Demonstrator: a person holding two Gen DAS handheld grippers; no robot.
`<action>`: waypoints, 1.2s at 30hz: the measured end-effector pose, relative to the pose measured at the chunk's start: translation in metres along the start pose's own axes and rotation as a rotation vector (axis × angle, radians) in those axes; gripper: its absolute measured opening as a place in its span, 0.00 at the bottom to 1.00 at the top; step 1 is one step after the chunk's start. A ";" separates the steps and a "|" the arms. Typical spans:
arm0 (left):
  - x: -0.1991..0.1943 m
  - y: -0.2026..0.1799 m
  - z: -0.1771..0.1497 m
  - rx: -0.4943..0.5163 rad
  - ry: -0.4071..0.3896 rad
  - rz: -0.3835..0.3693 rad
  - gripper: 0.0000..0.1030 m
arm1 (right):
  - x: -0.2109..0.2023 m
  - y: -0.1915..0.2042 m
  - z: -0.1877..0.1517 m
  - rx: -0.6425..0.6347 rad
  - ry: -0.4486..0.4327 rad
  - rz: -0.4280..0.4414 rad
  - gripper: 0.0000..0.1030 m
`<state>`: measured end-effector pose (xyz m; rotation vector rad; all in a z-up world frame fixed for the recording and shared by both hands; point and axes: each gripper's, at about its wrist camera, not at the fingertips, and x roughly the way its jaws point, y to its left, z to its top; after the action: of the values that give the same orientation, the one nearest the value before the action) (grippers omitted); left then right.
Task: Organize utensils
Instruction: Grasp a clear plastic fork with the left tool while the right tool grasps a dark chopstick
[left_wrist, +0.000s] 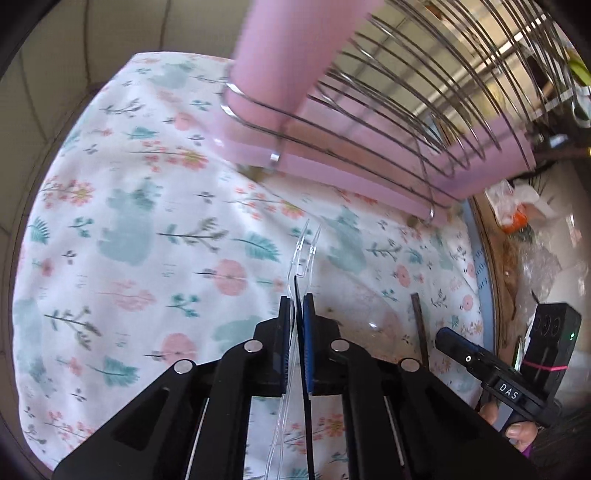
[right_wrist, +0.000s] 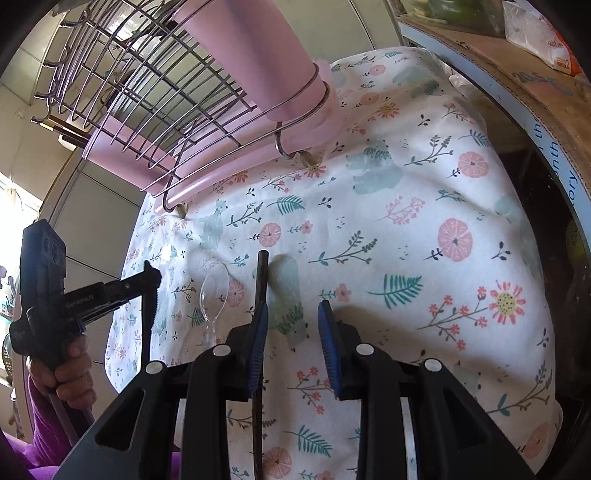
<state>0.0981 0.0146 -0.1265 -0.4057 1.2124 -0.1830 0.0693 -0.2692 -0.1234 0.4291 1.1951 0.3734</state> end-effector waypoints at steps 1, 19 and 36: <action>-0.004 0.005 0.000 -0.005 -0.001 0.001 0.06 | 0.001 0.000 0.000 -0.001 0.002 -0.003 0.27; -0.009 0.050 0.016 -0.127 0.041 0.024 0.14 | 0.005 0.005 0.000 0.000 0.012 -0.013 0.27; 0.017 -0.004 0.008 0.071 0.097 0.188 0.14 | 0.001 0.001 0.005 0.027 0.043 0.038 0.27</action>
<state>0.1119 0.0060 -0.1376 -0.2211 1.3281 -0.0844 0.0745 -0.2683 -0.1214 0.4696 1.2366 0.4017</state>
